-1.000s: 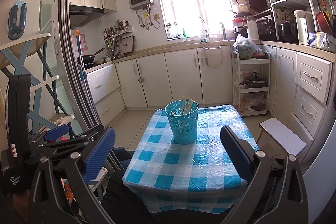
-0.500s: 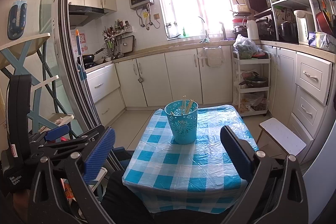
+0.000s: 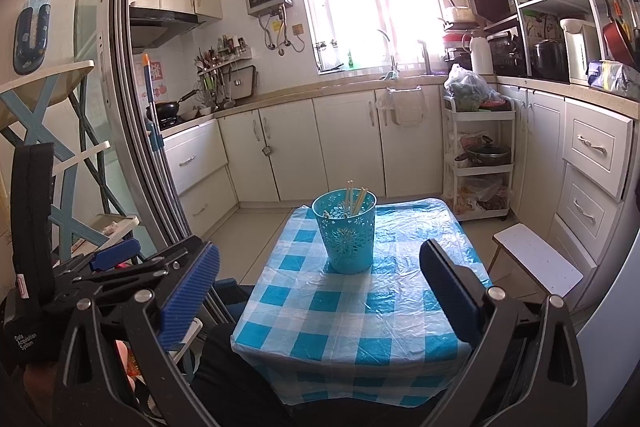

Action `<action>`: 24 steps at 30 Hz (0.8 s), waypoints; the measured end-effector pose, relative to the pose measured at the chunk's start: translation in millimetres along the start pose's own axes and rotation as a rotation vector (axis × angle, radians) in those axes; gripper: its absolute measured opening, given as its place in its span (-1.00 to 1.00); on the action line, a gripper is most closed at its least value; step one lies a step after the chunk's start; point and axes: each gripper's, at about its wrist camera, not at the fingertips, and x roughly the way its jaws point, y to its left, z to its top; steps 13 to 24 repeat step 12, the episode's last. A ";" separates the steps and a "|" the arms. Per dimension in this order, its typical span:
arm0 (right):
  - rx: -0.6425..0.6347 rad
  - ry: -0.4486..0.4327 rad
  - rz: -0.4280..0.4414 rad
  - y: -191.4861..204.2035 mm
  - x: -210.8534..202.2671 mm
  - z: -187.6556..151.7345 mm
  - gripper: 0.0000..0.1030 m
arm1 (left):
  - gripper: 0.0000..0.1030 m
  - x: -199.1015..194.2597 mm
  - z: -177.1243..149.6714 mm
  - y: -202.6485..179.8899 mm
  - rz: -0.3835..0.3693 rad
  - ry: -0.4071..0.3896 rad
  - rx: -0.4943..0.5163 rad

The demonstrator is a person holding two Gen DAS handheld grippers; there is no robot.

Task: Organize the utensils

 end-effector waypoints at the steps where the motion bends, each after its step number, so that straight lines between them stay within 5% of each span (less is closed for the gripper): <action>1: 0.000 -0.001 0.001 -1.6 0.1 0.9 0.86 | 0.85 -1.1 -0.1 -2.2 0.019 -0.009 0.014; 24: 0.000 0.010 0.005 -8.3 1.2 2.4 0.86 | 0.85 7.1 1.5 -2.9 0.052 0.025 0.032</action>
